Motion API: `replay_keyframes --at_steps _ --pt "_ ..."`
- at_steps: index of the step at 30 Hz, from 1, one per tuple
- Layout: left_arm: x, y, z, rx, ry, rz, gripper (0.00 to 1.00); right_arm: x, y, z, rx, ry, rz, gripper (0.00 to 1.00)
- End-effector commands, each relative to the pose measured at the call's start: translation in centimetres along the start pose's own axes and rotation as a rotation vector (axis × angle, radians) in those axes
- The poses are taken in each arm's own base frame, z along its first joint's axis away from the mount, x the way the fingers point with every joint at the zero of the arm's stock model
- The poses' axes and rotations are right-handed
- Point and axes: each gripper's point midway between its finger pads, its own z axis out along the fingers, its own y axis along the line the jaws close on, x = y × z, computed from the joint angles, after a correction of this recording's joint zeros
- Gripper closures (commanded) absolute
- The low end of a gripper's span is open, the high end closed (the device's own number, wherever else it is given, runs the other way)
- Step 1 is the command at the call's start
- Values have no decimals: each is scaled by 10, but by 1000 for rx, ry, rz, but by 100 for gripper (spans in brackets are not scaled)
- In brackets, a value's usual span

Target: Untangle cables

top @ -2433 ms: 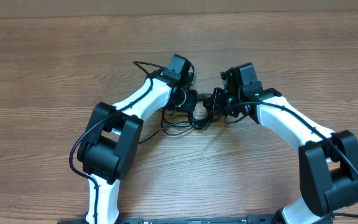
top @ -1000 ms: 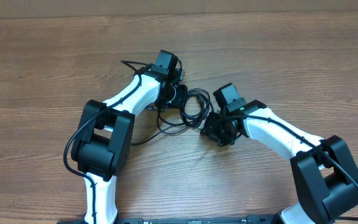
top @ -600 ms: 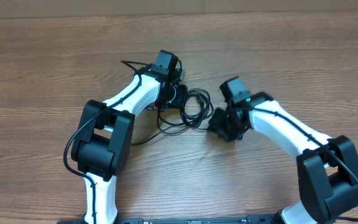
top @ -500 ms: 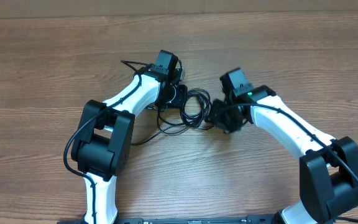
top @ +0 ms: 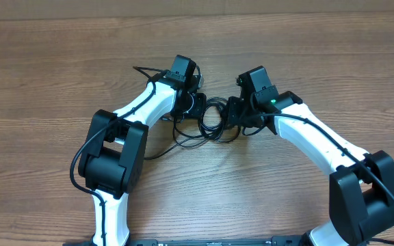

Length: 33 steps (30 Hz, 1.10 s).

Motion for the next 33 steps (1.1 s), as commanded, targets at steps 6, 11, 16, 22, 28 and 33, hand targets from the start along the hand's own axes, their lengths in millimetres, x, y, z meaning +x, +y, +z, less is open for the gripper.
replay_keyframes --at_steps 6,11,16,22,28,33 --pt "1 -1 2 23 11 -11 96 3 -5 26 25 1 -18 75" --pt "1 -1 2 24 9 -11 96 10 -13 45 39 42 19 76" --pt "1 -1 2 24 8 -10 96 11 -14 47 41 44 34 78" --pt "1 -1 2 24 8 -10 96 11 -14 47 42 44 37 87" --pt "1 -1 2 24 8 -10 96 11 -14 47 41 44 37 93" --pt "1 -1 2 24 7 -10 96 11 -14 47 42 44 37 96"
